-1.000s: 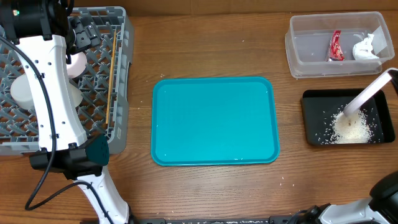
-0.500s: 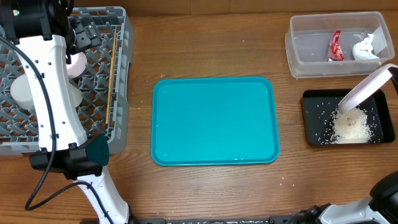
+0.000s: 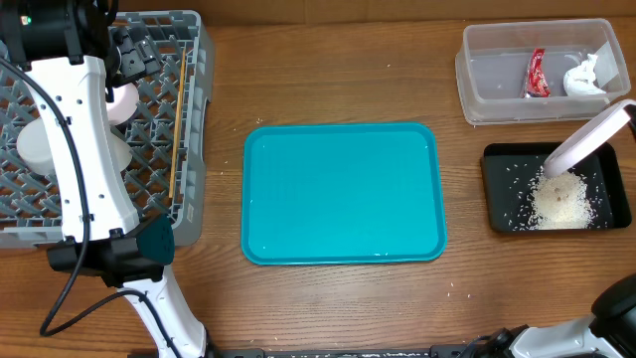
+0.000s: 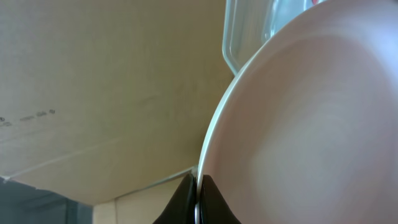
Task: Sort waste into correct bins and load items into the dishwasher
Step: 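Tilt the plate with the right gripper to pour rice onto the black tray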
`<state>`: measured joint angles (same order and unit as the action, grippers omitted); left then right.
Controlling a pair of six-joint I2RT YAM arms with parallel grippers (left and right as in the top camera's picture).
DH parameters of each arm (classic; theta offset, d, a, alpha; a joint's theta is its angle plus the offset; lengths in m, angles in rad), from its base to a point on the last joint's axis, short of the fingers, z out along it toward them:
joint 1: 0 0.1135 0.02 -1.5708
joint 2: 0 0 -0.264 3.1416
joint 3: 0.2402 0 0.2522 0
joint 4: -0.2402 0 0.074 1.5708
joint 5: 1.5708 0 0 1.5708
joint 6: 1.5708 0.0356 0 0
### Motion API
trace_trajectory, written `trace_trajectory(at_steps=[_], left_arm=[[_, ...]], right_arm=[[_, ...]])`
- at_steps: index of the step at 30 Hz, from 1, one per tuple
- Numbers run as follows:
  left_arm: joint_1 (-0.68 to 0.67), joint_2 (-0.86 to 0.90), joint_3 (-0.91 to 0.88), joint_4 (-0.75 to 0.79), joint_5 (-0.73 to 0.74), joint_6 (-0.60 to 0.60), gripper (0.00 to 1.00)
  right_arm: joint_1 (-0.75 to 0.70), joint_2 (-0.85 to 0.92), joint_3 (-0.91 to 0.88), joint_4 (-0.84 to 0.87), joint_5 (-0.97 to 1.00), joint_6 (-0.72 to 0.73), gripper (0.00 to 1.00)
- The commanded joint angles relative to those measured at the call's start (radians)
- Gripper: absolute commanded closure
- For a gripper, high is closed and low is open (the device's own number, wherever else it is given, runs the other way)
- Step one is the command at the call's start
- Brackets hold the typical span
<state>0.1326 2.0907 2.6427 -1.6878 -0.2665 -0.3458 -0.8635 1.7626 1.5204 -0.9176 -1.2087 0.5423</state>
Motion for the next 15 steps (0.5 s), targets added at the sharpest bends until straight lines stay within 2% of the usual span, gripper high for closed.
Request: trace_trajectory(at_steps=[1, 3, 8, 15], left_arm=[[-0.002, -0.036, -0.005, -0.002, -0.013, -0.017, 0.0], [-0.002, -0.036, -0.005, -0.002, -0.013, -0.018, 0.0], [-0.002, -0.036, -0.005, -0.002, -0.013, -0.018, 0.0], [-0.002, -0.036, -0.005, -0.002, -0.013, -0.018, 0.0]], right_arm=[[0.039, -0.018, 0.019, -0.008, -0.101, -0.068, 0.96], [0.08, -0.022, 0.019, -0.05, -0.203, -0.194, 0.96], [0.239, -0.071, 0.019, -0.128, -0.12, -0.268, 0.96], [0.59, -0.257, 0.019, -0.109, 0.351, -0.235, 0.96]])
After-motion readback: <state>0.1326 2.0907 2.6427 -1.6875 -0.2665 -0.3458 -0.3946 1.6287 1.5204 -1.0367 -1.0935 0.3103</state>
